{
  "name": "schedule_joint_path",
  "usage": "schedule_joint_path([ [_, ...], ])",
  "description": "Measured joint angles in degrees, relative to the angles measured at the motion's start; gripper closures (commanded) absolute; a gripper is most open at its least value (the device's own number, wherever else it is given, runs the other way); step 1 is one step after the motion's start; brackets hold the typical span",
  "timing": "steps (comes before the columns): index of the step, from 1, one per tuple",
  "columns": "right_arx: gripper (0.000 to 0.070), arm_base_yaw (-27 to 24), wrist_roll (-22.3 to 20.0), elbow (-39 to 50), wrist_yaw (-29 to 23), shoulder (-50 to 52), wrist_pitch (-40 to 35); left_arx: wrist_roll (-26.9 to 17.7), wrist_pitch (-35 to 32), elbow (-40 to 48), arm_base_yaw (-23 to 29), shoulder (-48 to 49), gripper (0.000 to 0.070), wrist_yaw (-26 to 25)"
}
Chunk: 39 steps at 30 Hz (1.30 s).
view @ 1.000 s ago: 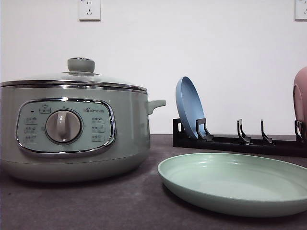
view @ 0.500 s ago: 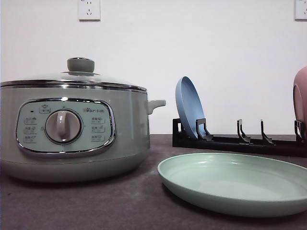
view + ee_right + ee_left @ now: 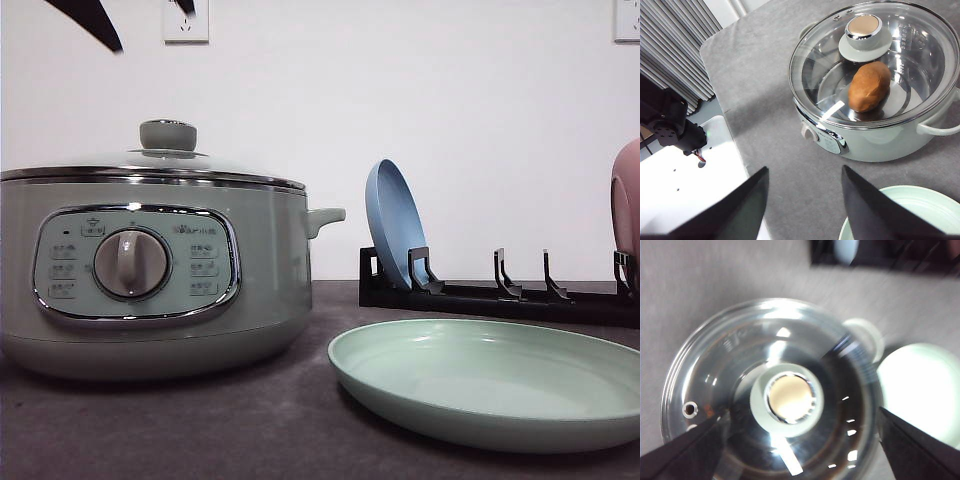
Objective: Transfer potato from steamer to green plate
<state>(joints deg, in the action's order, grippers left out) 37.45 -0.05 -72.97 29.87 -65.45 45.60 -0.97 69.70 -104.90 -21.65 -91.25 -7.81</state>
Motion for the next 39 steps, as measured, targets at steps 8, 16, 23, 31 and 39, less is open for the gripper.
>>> schedule_joint_path([
  [8, 0.0413, 0.0, -0.02, 0.0, -0.07, 0.0, 0.09, -0.25, 1.26, -1.58, -1.75, -7.16, 0.0105, 2.16],
  [16, 0.0413, 0.0, -0.08, 0.0, -0.17, 0.0, 0.16, -0.25, 2.21, -1.6, -2.14, -9.34, 0.0108, 4.52],
  [23, 0.0413, 0.0, -0.13, 0.0, -0.22, 0.0, 0.18, -0.25, 2.81, -1.77, -2.25, -11.04, 0.0108, 4.56],
  [31, 0.0413, 0.0, -0.13, 0.0, -0.28, 0.0, 0.2, -0.25, 2.95, -1.77, -2.49, -11.25, 0.0118, 4.58],
  [39, 0.0413, 0.0, -0.13, 0.0, -0.29, 0.0, 0.2, -0.19, 3.04, -1.77, -2.53, -11.25, 0.0155, 4.58],
])
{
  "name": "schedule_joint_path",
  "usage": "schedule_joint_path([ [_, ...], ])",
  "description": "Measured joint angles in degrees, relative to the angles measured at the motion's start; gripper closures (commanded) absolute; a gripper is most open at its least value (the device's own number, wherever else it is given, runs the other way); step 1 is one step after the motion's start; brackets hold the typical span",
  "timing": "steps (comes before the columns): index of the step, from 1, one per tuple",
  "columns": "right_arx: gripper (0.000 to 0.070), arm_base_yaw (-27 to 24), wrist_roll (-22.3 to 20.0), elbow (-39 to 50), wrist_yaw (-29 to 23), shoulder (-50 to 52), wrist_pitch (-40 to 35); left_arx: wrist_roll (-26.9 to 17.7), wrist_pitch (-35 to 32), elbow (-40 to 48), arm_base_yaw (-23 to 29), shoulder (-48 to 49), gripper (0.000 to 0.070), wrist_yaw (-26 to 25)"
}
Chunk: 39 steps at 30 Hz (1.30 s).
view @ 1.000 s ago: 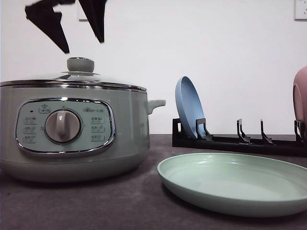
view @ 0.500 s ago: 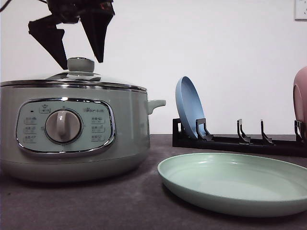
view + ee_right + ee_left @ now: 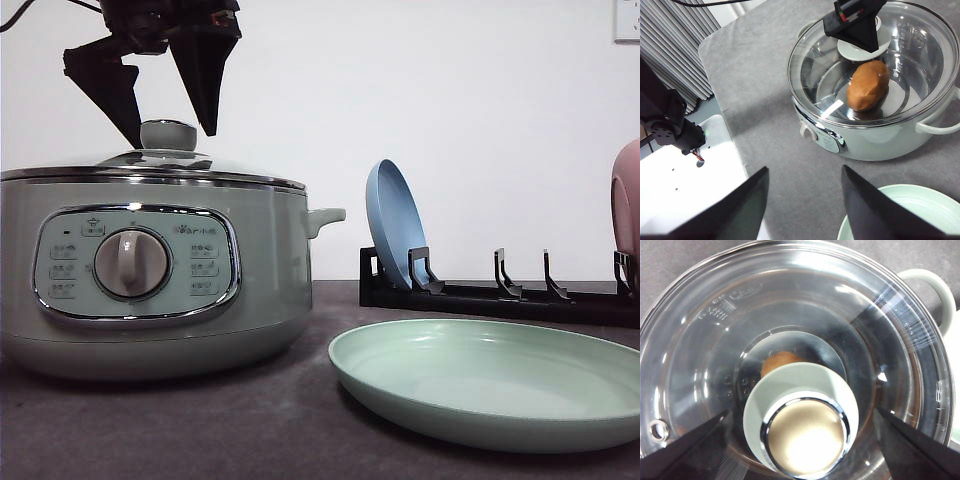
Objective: Transfer potato from steamer to green plate
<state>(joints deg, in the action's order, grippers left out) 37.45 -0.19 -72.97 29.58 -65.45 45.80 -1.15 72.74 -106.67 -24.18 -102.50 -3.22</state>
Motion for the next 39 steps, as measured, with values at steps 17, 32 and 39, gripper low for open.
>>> schedule_joint_path([
  [17, 0.0413, 0.0, 0.0, 0.0, 0.0, 0.0, 0.0, 0.42, 1.19, 0.0, -0.24, -0.33, 0.0261, -0.02],
  [32, 0.0413, -0.02, 0.0, 0.0, -0.02, 0.0, -0.24, 0.13, 1.89, -0.22, -0.28, -0.33, 0.0649, 0.22],
  [39, 0.0413, -0.02, 0.02, 0.0, -0.16, 0.0, -1.04, 0.03, 2.0, -0.38, -0.31, -0.33, 0.0699, 0.22],
])
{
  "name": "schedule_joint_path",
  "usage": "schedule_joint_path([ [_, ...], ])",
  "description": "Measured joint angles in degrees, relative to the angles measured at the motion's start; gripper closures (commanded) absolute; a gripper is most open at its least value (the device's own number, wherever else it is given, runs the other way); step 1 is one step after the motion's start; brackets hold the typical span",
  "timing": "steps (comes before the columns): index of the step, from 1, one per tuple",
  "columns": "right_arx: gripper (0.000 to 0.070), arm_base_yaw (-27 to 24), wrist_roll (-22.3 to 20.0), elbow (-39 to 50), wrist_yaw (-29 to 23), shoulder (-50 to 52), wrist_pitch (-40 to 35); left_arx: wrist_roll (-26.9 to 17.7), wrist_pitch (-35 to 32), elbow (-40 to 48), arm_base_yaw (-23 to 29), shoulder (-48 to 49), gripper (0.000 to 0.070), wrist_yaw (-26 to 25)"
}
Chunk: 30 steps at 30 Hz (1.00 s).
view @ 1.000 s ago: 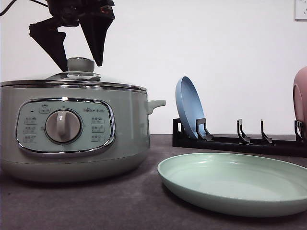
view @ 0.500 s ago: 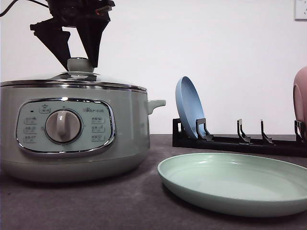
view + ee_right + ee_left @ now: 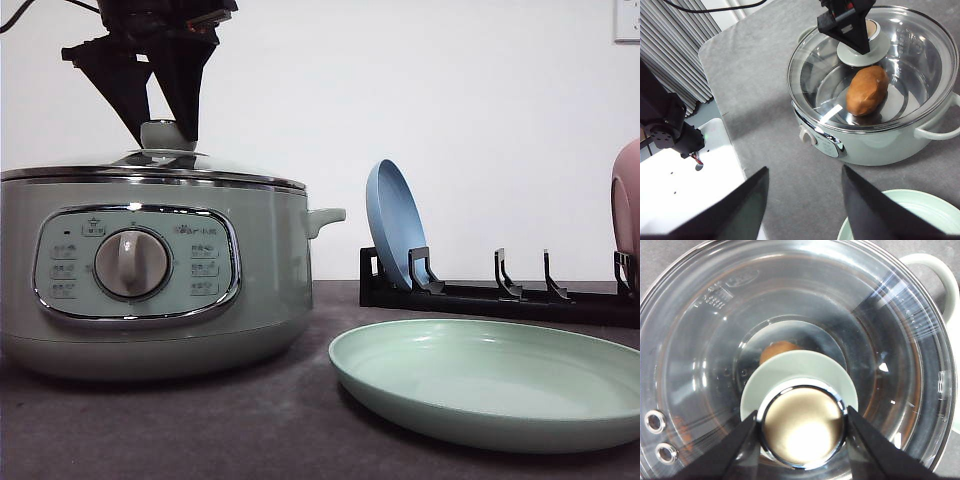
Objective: Transfer potato from steamer to green plate
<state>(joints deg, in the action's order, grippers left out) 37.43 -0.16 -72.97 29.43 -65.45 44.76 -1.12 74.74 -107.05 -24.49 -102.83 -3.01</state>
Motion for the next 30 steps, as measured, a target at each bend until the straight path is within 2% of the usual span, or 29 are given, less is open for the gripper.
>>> schedule_joint_path([
  [14, 0.0413, 0.0, 0.0, 0.0, -0.98, 0.0, -0.1, 0.39, 0.1, -2.83, 1.77, 2.74, 0.0699, -0.11],
  [21, 0.0413, 0.0, 0.04, 0.0, -0.96, 0.0, -0.1, 0.39, 0.29, -4.43, 6.46, 9.2, 0.0699, 0.21],
  [30, 0.0411, 0.0, 0.94, 0.0, -1.73, 0.0, -0.29, 0.37, 1.64, -4.43, 15.71, 12.35, 0.0699, 1.75],
])
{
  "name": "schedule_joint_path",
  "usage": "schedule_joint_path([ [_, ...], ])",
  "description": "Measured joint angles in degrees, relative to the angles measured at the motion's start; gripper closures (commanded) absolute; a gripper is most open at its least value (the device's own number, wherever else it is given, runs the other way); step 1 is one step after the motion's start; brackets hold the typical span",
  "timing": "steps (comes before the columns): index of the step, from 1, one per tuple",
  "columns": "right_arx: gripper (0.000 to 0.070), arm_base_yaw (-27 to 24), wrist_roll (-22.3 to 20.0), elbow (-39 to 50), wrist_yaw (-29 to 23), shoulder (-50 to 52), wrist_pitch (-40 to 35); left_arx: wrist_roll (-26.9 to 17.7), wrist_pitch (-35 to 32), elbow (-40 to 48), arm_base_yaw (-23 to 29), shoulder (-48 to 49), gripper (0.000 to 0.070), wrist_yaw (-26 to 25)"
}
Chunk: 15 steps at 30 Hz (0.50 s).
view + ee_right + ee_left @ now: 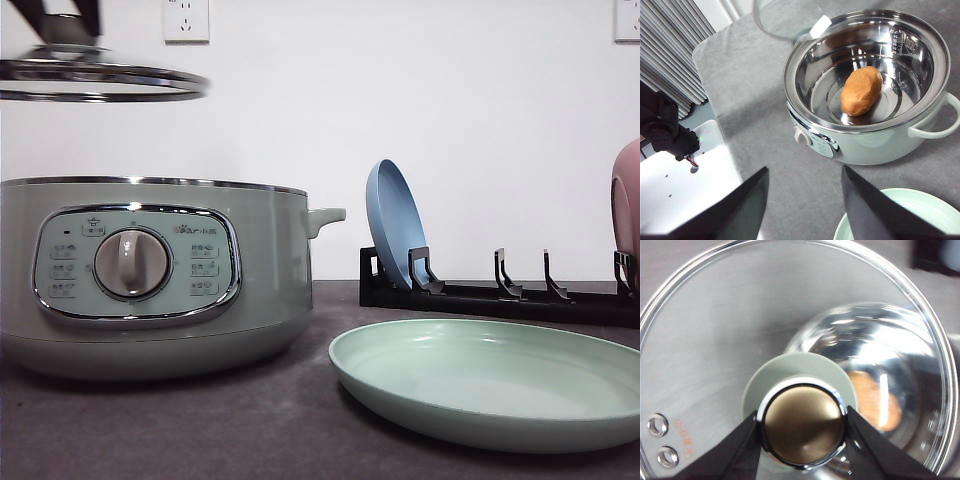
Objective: Transfer potato from steamer to green plate
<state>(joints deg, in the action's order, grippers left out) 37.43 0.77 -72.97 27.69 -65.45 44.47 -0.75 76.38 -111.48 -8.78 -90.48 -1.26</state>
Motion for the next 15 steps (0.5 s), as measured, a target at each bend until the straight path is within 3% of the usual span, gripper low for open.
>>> schedule_joint_path([
  [5, 0.0331, 0.0, 1.69, 0.0, -1.45, -0.21, -0.36, -0.01, 0.98, 0.0, 4.99, 0.77, 0.0699, 0.24],
  [9, 0.032, 0.0, 3.04, -0.03, -1.8, -1.94, -0.61, -0.23, 0.91, 0.0, 7.08, 0.77, 0.0699, 0.31],
  [15, 0.0252, 0.43, 4.03, -5.27, -2.08, -10.04, 0.24, -1.08, 0.48, 0.0, 9.4, 0.77, 0.0699, 0.04],
])
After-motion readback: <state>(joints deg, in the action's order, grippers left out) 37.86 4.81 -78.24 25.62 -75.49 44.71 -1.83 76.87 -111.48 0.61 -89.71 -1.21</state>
